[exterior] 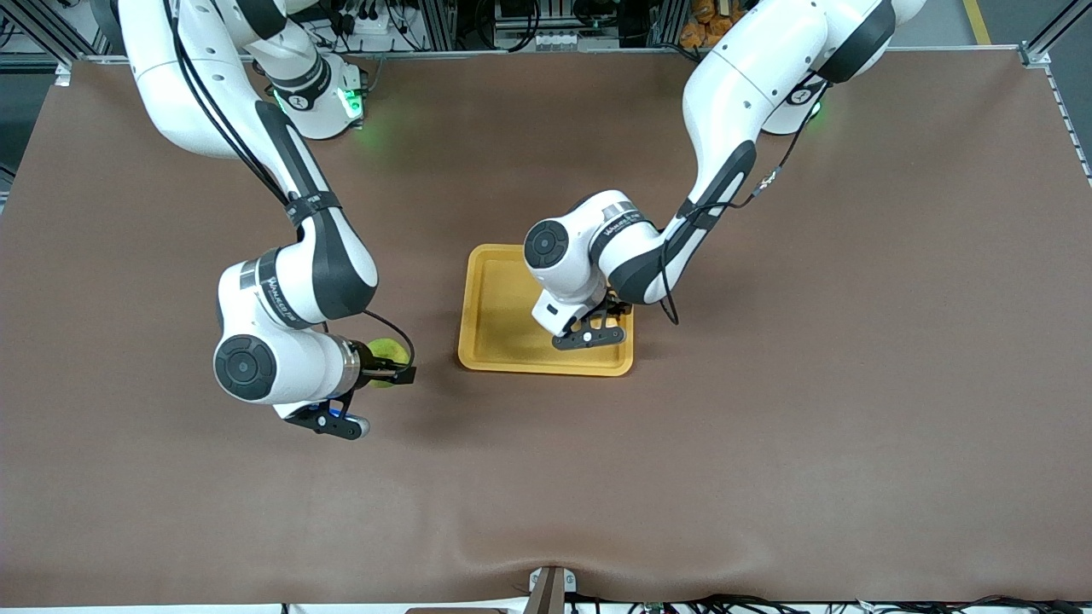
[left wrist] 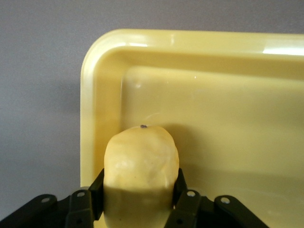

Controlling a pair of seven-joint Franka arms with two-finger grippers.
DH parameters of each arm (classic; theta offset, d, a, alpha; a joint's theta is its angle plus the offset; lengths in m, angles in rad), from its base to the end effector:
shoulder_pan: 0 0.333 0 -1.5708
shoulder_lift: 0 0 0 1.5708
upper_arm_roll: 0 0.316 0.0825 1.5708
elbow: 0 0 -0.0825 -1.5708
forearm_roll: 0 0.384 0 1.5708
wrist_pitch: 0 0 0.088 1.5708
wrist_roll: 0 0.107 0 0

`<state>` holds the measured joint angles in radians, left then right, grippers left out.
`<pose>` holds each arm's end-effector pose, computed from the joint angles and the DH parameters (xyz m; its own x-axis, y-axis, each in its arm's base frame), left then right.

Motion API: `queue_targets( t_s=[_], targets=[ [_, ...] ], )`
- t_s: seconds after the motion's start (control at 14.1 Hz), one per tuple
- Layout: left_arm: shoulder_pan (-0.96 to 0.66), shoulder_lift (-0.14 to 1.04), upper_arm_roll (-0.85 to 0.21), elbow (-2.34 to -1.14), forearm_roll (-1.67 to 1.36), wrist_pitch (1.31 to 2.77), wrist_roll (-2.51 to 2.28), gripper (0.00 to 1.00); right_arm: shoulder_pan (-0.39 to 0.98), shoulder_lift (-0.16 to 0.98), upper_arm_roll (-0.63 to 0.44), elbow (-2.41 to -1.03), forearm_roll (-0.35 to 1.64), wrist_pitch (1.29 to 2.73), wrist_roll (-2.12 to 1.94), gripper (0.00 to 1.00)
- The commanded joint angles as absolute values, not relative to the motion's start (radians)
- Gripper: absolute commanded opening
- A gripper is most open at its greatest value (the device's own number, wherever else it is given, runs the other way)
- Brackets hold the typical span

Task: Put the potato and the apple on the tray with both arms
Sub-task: 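Carry the potato with the left gripper over the yellow tray, then open the left gripper to release the potato onto the tray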

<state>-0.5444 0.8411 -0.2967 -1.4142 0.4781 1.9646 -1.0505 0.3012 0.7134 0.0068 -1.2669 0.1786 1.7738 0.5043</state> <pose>0.5152 -0.4763 0.1935 0.9994 0.0334 0.0133 0.0359 -0.9533 -0.2998 0.6809 0.2316 0.3193 0.9359 -0.2344 -0.2631 -0.2548 -0.9659 -0.0460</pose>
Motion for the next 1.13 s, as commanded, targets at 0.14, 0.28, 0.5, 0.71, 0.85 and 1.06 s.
queue_targets(
  t_s=[0.14,0.28,0.5,0.71,0.85,1.06],
  targets=[
    [-0.555,0.848,-0.288,-1.394,0.502,1.96,-1.077,1.0,0.307,0.693,0.003,-1.267,0.195,1.741,0.525,0.0],
    [-0.554,0.839,-0.288,-1.391,0.502,1.953,-1.078,1.0,0.308,0.693,0.003,-1.267,0.207,1.741,0.532,0.0],
    [-0.539,0.796,-0.29,-1.387,0.489,1.91,-1.078,1.0,0.31,0.692,0.003,-1.267,0.209,1.741,0.543,0.0],
    [-0.485,0.688,-0.293,-1.384,0.45,1.873,-1.071,1.0,0.317,0.692,0.003,-1.267,0.215,1.741,0.549,0.0],
    [-0.419,0.617,-0.291,-1.388,0.39,1.871,-1.049,1.0,0.339,0.69,0.005,-1.267,0.213,1.743,0.59,0.0],
    [-0.327,0.552,-0.299,-1.39,0.379,1.832,-0.962,1.0,0.397,0.692,-0.002,-1.267,0.212,1.746,0.633,0.0]
  ],
)
